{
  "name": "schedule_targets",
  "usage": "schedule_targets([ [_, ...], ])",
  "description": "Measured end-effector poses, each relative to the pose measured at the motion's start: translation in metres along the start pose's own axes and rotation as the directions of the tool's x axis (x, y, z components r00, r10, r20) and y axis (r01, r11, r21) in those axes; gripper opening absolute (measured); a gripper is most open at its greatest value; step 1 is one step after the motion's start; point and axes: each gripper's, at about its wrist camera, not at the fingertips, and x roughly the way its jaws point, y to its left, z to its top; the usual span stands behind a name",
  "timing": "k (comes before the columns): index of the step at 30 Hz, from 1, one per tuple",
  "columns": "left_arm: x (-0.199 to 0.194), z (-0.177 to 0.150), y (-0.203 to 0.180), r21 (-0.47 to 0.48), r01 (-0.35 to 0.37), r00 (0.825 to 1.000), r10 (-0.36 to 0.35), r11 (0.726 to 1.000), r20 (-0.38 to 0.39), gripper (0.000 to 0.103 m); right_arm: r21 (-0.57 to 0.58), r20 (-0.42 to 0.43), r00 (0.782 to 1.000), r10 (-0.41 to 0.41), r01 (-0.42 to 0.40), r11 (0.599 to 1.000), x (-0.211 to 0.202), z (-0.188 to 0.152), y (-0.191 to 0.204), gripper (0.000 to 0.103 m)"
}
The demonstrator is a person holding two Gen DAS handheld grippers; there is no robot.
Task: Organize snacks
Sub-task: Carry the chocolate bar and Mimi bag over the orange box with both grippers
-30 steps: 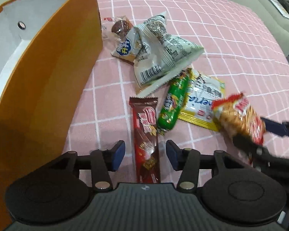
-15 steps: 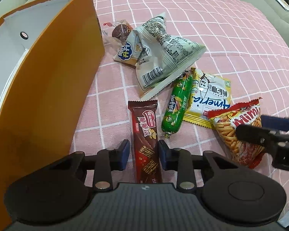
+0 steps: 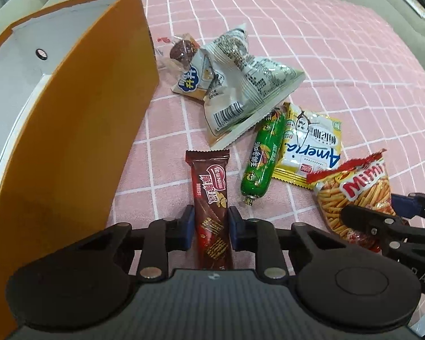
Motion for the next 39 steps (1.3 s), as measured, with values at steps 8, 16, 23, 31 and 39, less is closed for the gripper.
schedule_targets([
  [8,-0.043,-0.015,0.01,-0.045,0.054,0.996,-0.051,0.998,0.067,0.026,-0.051,0.026,1.0,0.0,0.002,0.999,-0.019,-0.007,0.02,0.031],
  [16,-0.095,-0.03,0.034,-0.114,0.137,0.98,-0.119,0.984,0.157,0.025,-0.112,0.08,0.994,0.078,-0.069,0.991,-0.049,-0.006,0.054,0.031],
  [23,-0.136,-0.038,0.058,-0.128,0.137,0.962,-0.102,0.982,0.254,0.025,-0.171,0.126,0.982,0.144,-0.122,0.978,-0.07,0.002,0.089,0.031],
  [31,-0.173,-0.037,0.1,-0.142,0.094,0.944,-0.043,0.985,0.328,0.025,-0.234,0.147,0.96,0.237,-0.199,0.952,-0.085,0.028,0.127,0.031],
  [39,-0.206,-0.022,0.162,-0.213,0.099,0.917,-0.006,0.972,0.398,0.025,-0.335,0.172,0.933,0.317,-0.248,0.909,-0.092,0.075,0.178,0.031],
])
